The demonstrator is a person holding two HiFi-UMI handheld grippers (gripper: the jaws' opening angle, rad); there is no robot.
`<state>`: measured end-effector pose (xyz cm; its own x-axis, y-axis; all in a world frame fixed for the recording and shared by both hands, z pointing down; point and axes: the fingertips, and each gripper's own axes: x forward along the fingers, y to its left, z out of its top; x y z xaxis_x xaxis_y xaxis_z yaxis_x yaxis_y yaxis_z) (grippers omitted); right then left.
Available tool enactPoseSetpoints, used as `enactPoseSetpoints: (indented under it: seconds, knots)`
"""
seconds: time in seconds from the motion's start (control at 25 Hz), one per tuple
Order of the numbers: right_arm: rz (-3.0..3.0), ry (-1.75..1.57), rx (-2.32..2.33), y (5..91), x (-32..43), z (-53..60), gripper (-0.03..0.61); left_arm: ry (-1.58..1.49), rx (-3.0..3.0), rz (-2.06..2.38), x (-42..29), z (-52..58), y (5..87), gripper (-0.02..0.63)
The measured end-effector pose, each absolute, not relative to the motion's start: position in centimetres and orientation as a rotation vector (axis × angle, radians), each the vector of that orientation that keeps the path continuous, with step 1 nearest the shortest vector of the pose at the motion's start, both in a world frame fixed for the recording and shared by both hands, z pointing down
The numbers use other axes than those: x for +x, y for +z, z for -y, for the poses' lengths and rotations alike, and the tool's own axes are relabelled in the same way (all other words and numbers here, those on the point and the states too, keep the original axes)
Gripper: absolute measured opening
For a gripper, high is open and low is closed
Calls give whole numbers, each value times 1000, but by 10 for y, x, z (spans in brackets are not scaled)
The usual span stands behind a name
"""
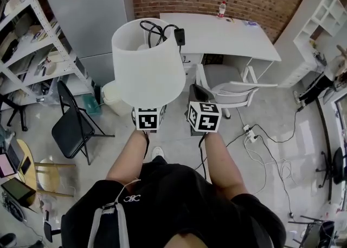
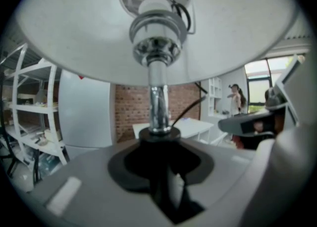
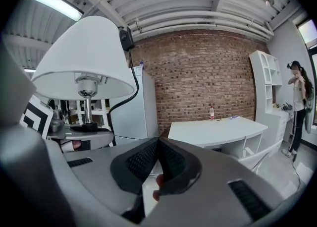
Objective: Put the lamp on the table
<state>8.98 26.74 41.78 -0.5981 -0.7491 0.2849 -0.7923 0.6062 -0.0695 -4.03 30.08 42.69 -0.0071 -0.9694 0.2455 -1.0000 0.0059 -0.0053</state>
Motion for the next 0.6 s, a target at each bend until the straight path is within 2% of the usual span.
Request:
enactPoseSetpoints:
  seconds: [0.6]
  knots:
    - [2542,290,1364,418,15,-138,-5,304,2167,2028,-126,-163,427,112]
